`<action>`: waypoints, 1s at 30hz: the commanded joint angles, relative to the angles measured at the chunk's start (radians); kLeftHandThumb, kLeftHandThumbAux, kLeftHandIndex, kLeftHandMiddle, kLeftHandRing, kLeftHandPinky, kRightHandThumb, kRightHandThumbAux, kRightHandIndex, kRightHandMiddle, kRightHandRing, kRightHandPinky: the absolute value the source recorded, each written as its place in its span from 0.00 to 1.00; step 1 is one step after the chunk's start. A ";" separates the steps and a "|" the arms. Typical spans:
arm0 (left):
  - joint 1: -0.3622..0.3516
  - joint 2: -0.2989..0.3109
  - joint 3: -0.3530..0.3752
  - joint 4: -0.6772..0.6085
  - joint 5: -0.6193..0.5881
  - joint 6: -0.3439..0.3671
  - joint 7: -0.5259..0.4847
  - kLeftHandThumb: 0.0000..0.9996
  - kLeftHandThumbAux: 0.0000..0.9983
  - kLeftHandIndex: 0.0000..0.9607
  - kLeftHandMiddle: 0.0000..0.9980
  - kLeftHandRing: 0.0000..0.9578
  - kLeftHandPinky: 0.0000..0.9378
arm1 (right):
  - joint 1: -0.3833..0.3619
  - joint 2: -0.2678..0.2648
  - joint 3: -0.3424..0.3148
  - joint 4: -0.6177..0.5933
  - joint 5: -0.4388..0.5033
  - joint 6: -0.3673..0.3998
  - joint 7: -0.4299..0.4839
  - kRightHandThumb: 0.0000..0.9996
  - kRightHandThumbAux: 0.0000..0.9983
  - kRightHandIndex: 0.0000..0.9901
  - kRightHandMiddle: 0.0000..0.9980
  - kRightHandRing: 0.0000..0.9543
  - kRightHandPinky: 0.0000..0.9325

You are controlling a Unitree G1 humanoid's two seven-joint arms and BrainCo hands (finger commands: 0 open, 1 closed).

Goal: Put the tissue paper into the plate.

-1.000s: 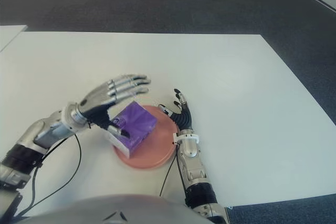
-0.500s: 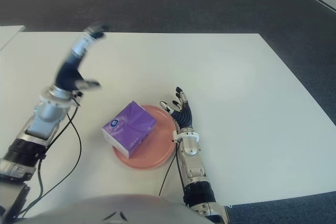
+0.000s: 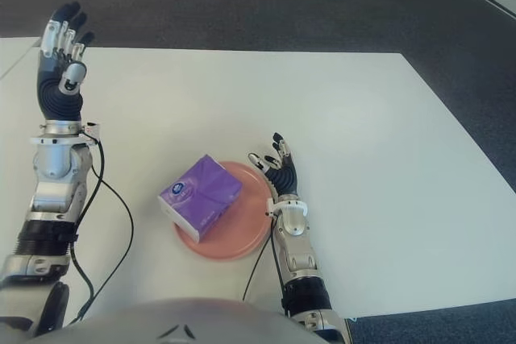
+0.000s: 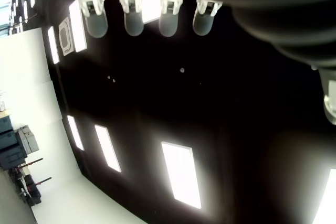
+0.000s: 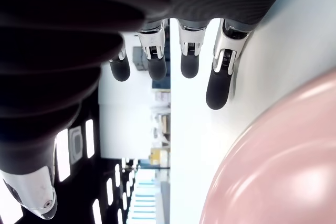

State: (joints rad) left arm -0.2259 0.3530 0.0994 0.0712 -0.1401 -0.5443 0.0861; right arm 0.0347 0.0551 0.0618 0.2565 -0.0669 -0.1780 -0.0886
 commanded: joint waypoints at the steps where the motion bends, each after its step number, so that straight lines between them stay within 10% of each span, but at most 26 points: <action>1: -0.013 -0.037 0.025 0.011 0.013 0.003 -0.014 0.04 0.36 0.00 0.00 0.00 0.00 | 0.054 0.011 0.004 0.046 0.001 0.069 0.001 0.12 0.66 0.07 0.06 0.00 0.00; 20: -0.113 -0.156 0.116 0.299 0.126 -0.085 0.094 0.05 0.43 0.00 0.00 0.00 0.00 | 0.017 -0.011 -0.010 0.147 0.007 0.007 0.032 0.09 0.66 0.07 0.06 0.00 0.00; 30: 0.044 -0.220 -0.041 0.296 0.483 -0.054 0.249 0.02 0.47 0.00 0.00 0.00 0.00 | 0.033 0.005 -0.016 0.109 0.007 0.033 0.014 0.08 0.67 0.06 0.06 0.00 0.00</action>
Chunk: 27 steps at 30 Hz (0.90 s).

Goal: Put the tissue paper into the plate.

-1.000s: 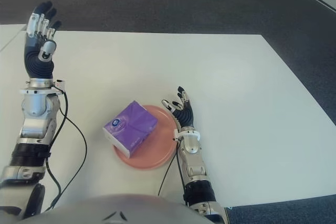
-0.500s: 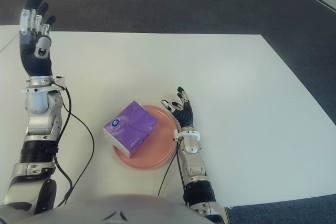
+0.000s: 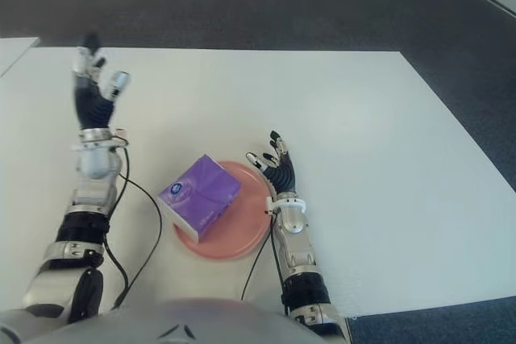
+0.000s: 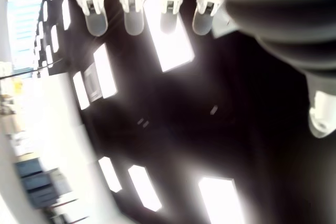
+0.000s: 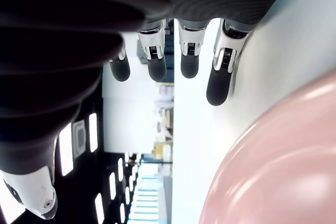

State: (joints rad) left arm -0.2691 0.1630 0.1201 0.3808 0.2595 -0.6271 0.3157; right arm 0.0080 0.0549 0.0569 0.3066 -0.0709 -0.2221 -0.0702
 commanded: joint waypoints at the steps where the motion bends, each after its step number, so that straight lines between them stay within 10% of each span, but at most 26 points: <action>1: 0.102 -0.030 -0.070 -0.016 0.084 0.034 0.011 0.01 0.47 0.00 0.00 0.00 0.00 | 0.060 0.005 -0.011 0.058 0.011 0.075 -0.004 0.09 0.67 0.06 0.06 0.00 0.00; 27: 0.187 -0.004 -0.176 0.076 0.080 0.089 -0.067 0.00 0.55 0.00 0.00 0.00 0.00 | 0.054 -0.010 -0.002 0.079 0.002 0.055 0.013 0.10 0.68 0.08 0.06 0.00 0.00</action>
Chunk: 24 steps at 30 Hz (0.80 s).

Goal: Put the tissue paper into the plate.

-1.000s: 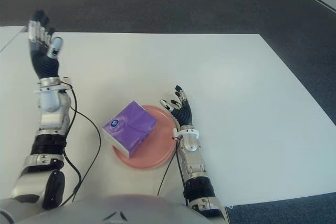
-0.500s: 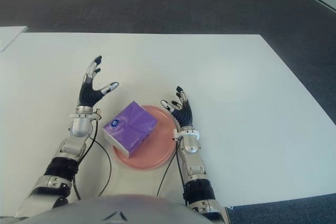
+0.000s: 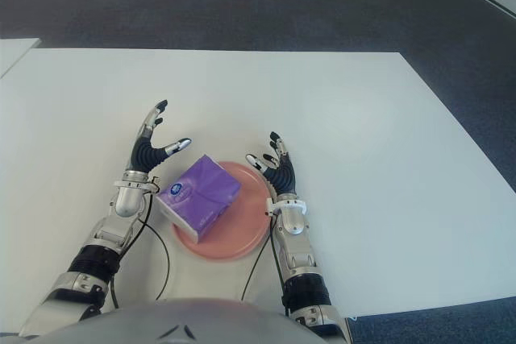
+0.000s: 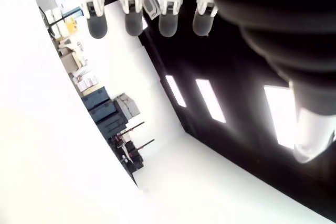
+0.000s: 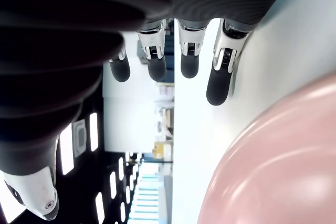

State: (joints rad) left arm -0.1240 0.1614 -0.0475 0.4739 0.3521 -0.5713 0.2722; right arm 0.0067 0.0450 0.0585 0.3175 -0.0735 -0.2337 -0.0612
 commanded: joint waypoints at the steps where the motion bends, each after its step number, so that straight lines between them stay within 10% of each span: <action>1: 0.048 -0.003 -0.009 -0.022 -0.017 0.034 -0.027 0.00 0.54 0.00 0.00 0.00 0.00 | 0.055 0.000 -0.003 0.069 0.004 0.065 0.003 0.10 0.68 0.08 0.06 0.00 0.00; 24: 0.133 -0.024 0.035 -0.061 -0.062 0.036 0.013 0.02 0.55 0.00 0.00 0.00 0.00 | 0.044 -0.024 -0.013 0.115 0.016 0.008 0.036 0.06 0.70 0.08 0.06 0.00 0.00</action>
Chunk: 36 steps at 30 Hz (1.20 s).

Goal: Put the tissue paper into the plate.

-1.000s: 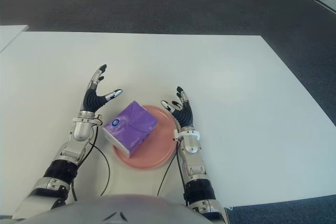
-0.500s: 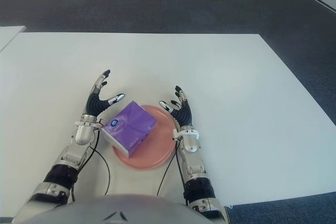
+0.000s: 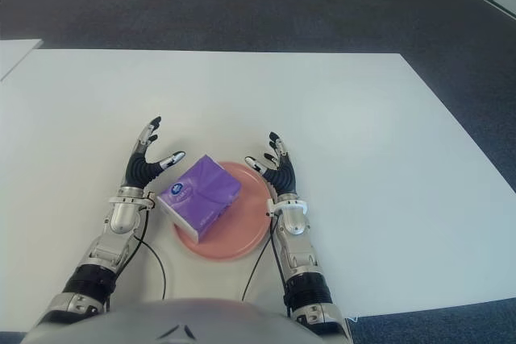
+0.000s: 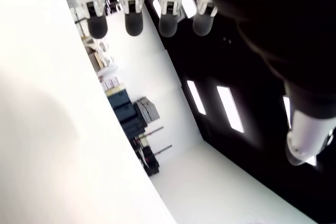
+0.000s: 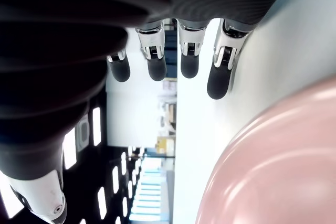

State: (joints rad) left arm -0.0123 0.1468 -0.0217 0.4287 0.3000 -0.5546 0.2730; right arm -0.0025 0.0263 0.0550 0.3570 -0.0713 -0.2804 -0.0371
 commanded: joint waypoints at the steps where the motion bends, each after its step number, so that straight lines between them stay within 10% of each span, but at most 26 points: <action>1: 0.025 -0.012 0.012 -0.020 -0.014 0.019 0.012 0.02 0.55 0.00 0.00 0.00 0.00 | 0.052 -0.007 -0.011 0.077 0.015 0.053 0.014 0.06 0.70 0.08 0.06 0.00 0.00; 36: 0.061 -0.099 0.035 0.082 -0.068 0.084 0.074 0.03 0.52 0.00 0.00 0.00 0.00 | 0.027 -0.013 -0.040 0.129 0.025 0.013 0.042 0.05 0.76 0.07 0.06 0.01 0.00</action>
State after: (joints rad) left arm 0.0287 0.0590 0.0047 0.4690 0.2421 -0.4971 0.3412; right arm -0.0260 0.0148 0.0217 0.4119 -0.0520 -0.3283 0.0100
